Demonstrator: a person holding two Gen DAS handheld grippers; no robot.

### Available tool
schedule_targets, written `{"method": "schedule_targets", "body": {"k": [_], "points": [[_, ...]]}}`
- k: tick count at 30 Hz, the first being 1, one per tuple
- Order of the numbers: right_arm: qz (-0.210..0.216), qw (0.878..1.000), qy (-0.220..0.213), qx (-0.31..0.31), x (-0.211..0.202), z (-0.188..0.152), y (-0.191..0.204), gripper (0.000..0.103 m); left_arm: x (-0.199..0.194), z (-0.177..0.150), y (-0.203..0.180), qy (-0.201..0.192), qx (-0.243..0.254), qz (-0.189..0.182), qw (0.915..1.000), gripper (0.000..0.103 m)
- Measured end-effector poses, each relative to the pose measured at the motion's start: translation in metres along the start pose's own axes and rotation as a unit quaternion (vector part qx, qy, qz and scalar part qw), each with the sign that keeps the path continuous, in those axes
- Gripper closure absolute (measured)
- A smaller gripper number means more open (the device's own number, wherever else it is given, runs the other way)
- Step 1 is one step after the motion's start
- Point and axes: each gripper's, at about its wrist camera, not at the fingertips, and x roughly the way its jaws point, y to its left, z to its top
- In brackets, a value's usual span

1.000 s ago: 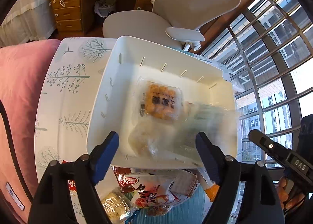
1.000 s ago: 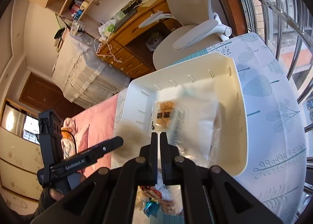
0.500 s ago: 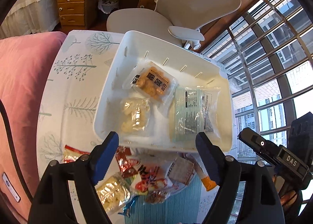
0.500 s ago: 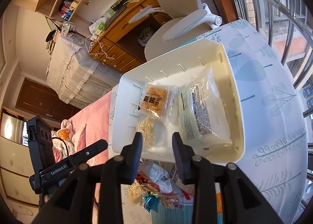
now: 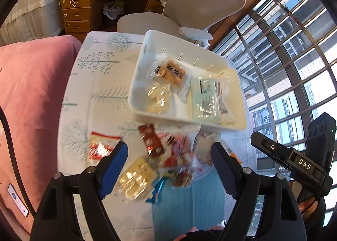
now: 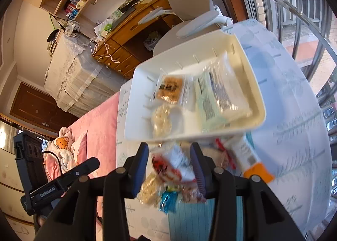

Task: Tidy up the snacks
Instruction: 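Withdraw both open tools from the basket back over the snack pile, then lower left tool onto white puff bag while right tool approaches orange-and-white bar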

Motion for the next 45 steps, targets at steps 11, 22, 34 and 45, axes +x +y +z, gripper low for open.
{"method": "schedule_targets", "body": {"k": [11,22,34,45], "points": [[-0.021,1.0,-0.016,0.014,-0.007,-0.075,0.02,0.058,-0.028,-0.052,0.034,0.014,0.034,0.012,0.9993,0.023],[-0.051,0.998,-0.036,0.017,-0.01,-0.134,0.022,0.058,-0.03,-0.082,0.042,0.039,0.088,0.013,0.9952,0.023],[-0.109,0.992,-0.054,-0.01,-0.014,-0.155,-0.004,0.046,0.0,-0.092,0.037,0.087,0.128,0.044,0.9869,0.016],[-0.189,0.978,-0.054,-0.074,-0.004,-0.142,-0.018,0.04,0.038,-0.082,0.026,0.136,0.158,0.074,0.9752,0.015]]}}
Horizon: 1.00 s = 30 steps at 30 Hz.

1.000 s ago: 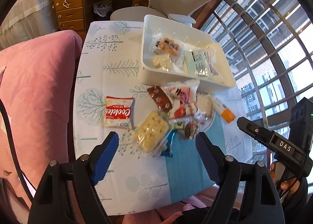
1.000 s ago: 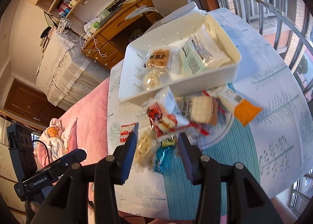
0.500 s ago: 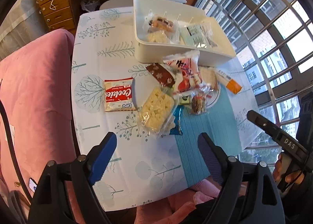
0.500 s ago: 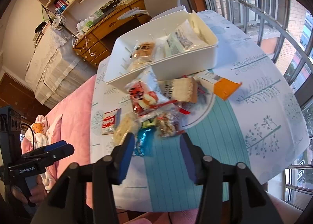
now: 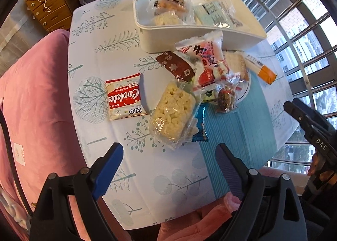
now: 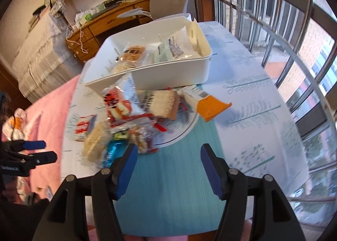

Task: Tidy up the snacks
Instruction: 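Lower left tool onto white puff bag while right tool approaches orange-and-white bar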

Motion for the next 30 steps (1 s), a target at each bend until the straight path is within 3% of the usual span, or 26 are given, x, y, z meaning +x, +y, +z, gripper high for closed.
{"method": "schedule_targets", "body": {"k": [12,22,30], "points": [[-0.072,0.994,0.029,-0.077,0.038,0.023,-0.005,0.04,0.05,0.03,-0.003,0.06,0.012,0.017,0.998,0.014],[-0.122,0.979,0.06,-0.152,0.083,0.038,-0.003,0.04,0.091,0.053,-0.002,0.104,0.018,0.023,0.9941,0.014],[-0.133,0.967,0.093,-0.196,0.119,0.044,-0.002,0.04,0.112,0.065,0.002,0.125,0.011,0.019,0.9919,0.014]]}}
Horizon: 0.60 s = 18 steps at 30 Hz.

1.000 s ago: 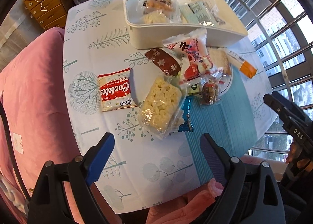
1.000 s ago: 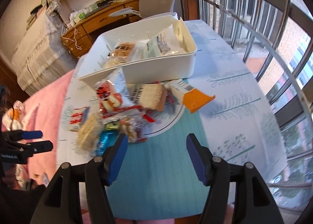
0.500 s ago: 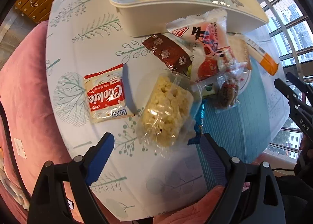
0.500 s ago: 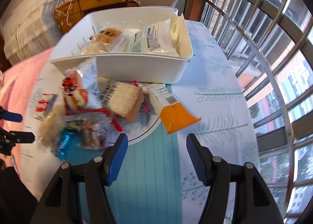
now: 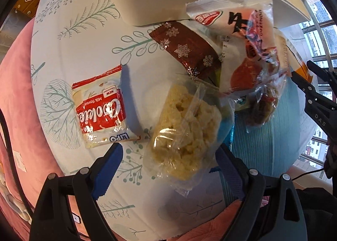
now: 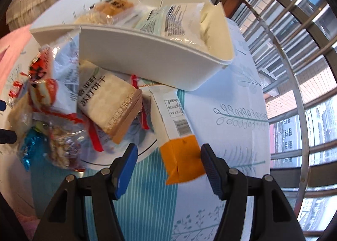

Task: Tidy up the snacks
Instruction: 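Lower left tool onto white puff bag while right tool approaches orange-and-white bar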

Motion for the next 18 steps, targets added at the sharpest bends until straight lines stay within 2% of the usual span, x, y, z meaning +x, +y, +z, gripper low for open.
{"method": "schedule_targets", "body": {"k": [8,11,14,15,16,18], "points": [[0.002,1.0,0.019,-0.011,0.021,0.002,-0.001,0.041,0.01,0.023,0.006,0.009,-0.012,-0.012,0.9998,0.014],[0.005,1.0,0.013,-0.003,0.023,0.003,-0.004,0.041,0.013,0.028,0.007,0.007,-0.011,-0.016,0.9998,0.015],[0.015,1.0,0.016,0.006,0.024,0.006,-0.007,0.041,0.014,0.033,0.008,0.006,-0.013,-0.029,0.9995,0.032],[0.019,1.0,0.017,0.011,0.025,0.006,-0.009,0.041,0.015,0.035,0.008,0.007,-0.017,-0.034,0.9992,0.041],[0.023,0.999,0.018,0.016,0.024,0.006,-0.009,0.043,0.016,0.036,0.009,0.009,-0.022,-0.038,0.999,0.043],[0.044,0.998,0.022,0.027,0.025,0.006,-0.012,0.056,0.019,0.035,0.009,0.006,-0.026,-0.04,0.9989,0.044]]}}
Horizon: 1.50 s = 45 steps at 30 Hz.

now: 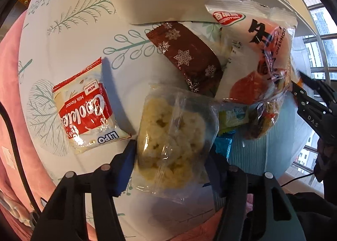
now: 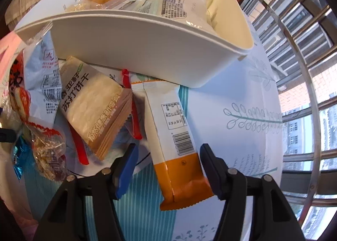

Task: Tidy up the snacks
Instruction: 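Lower left tool onto white puff bag while right tool approaches orange-and-white bar, then carry puff bag into basket with left tool while right tool carries bar in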

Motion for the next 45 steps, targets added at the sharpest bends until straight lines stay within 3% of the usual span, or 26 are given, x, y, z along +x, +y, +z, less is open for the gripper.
{"method": "schedule_targets", "body": {"k": [2,11,16,24,34,40,45], "points": [[0.017,1.0,0.004,0.007,0.0,0.001,-0.001,0.064,0.0,0.001,0.0,-0.004,0.001,0.0,1.0,0.044],[0.017,0.999,0.029,0.035,0.001,0.002,-0.003,0.067,-0.009,-0.039,-0.003,-0.01,-0.004,0.005,0.9999,0.045],[0.025,0.995,0.052,0.084,-0.002,-0.007,-0.011,0.07,-0.018,-0.054,-0.003,-0.017,-0.01,0.004,0.9998,0.045],[0.068,0.969,0.1,0.214,-0.002,-0.03,-0.037,0.071,-0.048,-0.086,-0.005,-0.046,-0.024,0.001,0.9986,0.045],[0.108,0.948,0.088,0.285,-0.04,-0.057,-0.046,0.071,-0.104,-0.102,0.003,-0.078,-0.023,0.007,0.9966,0.045],[0.164,0.929,0.084,0.322,-0.066,-0.06,-0.041,0.071,-0.144,-0.097,0.001,-0.104,-0.011,0.011,0.9944,0.045],[0.18,0.933,0.059,0.307,-0.099,-0.044,-0.046,0.071,-0.173,-0.089,-0.01,-0.124,0.003,0.015,0.9922,0.045]]}}
